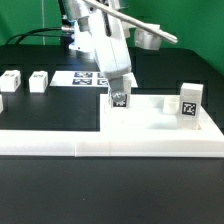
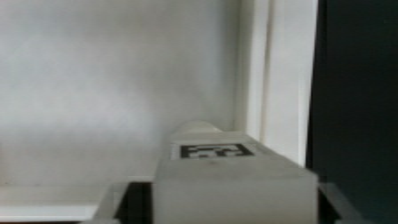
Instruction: Assemble square table
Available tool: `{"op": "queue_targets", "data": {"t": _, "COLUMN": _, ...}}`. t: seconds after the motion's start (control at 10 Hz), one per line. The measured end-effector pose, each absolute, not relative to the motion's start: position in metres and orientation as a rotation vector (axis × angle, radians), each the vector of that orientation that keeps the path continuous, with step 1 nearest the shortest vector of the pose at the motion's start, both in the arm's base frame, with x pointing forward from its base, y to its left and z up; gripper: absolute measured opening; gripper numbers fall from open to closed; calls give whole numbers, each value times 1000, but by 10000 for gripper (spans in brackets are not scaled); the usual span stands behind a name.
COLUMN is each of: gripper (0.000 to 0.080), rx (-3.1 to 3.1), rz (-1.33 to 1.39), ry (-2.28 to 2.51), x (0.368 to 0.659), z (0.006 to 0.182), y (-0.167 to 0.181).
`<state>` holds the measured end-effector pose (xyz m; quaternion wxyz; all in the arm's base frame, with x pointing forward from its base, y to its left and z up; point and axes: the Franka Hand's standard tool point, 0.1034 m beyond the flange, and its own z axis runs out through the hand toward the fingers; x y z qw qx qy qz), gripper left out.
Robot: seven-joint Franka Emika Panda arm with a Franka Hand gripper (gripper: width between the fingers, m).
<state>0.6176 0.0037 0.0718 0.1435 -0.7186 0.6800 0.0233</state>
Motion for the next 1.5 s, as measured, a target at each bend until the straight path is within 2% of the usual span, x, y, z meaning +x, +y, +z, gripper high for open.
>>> {"op": "queue_targets", "data": {"t": 0.2, "gripper": 541, "rx": -2212, "rz": 52, "ry": 1816, "x": 614, "z": 70, "y": 9}}
{"op": "queue_targets", "data": {"t": 0.3, "gripper": 619, "rx": -2326, "rz": 29, "ry": 1691, "x": 615, "z": 72, "y": 13}}
{"op": "queue_targets", "data": {"t": 0.5, "gripper": 643, "rx": -2573, "rz": -27, "ry": 1346, "x": 617, "z": 77, "y": 17}}
{"op": "queue_targets", "data": {"t": 0.9, "gripper": 649, "rx": -2759, "rz": -73, "ry": 951, "x": 616, "z": 75, "y": 14}}
{"op": "queue_targets", "data": {"t": 1.1, "gripper": 649, "rx": -2928, "rz": -125, "ry": 556, "x": 618, "z": 81, "y": 14}}
{"op": "queue_targets", "data": {"t": 1.4, "gripper": 649, "rx": -3021, "rz": -133, "ry": 80, "x": 614, "z": 72, "y": 19}}
{"op": "queue_targets", "data": {"t": 1.5, "gripper": 649, "rx": -3012, "rz": -130, "ry": 161, "x": 615, "z": 72, "y": 19}}
